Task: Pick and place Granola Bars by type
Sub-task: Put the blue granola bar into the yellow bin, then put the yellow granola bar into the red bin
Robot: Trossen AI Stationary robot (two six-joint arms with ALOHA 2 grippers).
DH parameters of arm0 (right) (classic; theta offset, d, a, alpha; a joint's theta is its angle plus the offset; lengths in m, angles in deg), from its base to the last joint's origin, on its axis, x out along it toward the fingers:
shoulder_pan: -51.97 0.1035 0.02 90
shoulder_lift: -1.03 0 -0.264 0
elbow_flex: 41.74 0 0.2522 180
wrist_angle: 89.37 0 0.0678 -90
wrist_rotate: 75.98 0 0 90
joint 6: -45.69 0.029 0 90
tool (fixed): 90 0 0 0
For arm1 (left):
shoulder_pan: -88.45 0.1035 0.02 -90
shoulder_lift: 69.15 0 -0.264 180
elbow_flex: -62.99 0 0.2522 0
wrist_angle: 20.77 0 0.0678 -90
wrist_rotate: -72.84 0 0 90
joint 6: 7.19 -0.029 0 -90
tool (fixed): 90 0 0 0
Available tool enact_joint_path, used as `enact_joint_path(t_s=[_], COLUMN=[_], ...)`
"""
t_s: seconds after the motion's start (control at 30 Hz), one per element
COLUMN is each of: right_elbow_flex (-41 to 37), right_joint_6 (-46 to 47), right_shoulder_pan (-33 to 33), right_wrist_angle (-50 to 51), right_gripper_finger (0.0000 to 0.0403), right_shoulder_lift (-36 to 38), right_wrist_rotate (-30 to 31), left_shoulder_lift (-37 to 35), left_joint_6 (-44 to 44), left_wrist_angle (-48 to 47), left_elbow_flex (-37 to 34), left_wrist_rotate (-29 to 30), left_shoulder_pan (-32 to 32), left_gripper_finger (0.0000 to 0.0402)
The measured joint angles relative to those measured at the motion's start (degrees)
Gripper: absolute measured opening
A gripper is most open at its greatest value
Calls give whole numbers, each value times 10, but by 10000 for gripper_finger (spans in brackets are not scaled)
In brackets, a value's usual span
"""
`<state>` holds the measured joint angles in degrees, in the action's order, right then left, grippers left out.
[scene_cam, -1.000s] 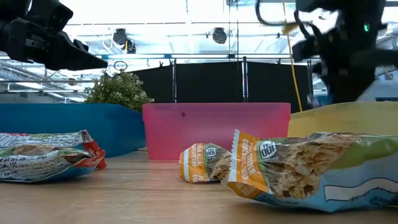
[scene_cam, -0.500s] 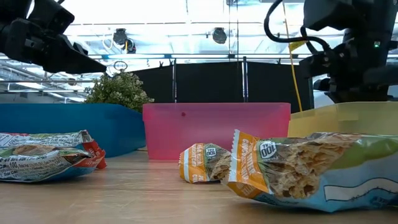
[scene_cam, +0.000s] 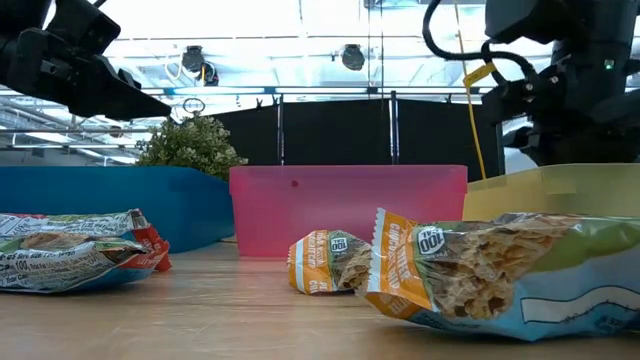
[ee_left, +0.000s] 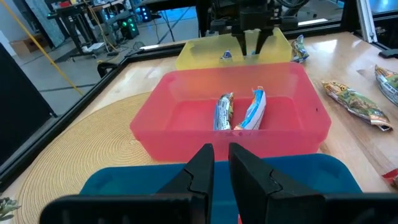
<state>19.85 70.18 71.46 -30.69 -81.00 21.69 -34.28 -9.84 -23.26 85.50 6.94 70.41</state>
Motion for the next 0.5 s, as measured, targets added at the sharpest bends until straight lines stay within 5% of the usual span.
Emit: enact_joint_path(t_s=[0.2,0.5], right_elbow_flex=[9,10], right_joint_6=[16,-58], right_shoulder_pan=[26,68], right_wrist_angle=[14,-207], right_gripper_finger=[86,31], right_shoulder_lift=[65,143], right_wrist_rotate=[30,132], left_shoulder_lift=[0,0], left_joint_6=[0,-33], left_wrist_angle=[-2,-7], left_elbow_flex=[0,0], left_wrist_rotate=[0,0], left_shoulder_pan=[0,0], left_gripper_finger=[58,58])
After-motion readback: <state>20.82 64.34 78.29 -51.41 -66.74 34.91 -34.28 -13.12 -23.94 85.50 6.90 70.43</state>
